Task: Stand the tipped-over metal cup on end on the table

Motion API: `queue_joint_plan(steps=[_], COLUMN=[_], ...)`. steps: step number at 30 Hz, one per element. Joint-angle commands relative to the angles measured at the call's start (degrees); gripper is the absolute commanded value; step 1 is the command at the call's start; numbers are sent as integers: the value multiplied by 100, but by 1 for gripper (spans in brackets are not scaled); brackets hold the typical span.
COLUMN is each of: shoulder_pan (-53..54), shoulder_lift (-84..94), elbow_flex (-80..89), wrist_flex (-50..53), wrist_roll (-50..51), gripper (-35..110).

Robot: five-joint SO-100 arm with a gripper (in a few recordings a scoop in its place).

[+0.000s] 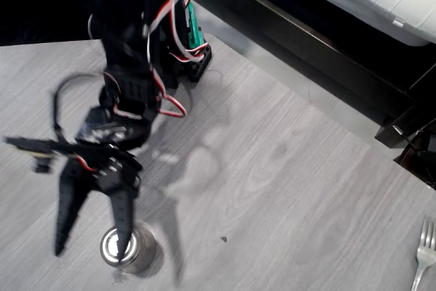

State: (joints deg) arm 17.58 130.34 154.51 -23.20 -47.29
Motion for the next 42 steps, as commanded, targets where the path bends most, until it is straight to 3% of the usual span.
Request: queue_joint_plan(steps=[1,2,3,11,16,19,31,35,42], shoulder_pan=[18,-18,-589,-1644,-1802,-1802,-1608,-1072,-1055], shoulder_lift=[1749,1793,1802,2312,3964,5941,5924,5924,5915], elbow_flex=[-545,-536,-431,193,1345,1995,1995,1995,1995], wrist_flex=[4474,4720,6187,6451,6565,7655,9132,9167,9167], wrist_roll=[1749,2109,3674,4983,5027,5027,5177,5203,5194], gripper=[0,0,0,0,0,0,1,1,1])
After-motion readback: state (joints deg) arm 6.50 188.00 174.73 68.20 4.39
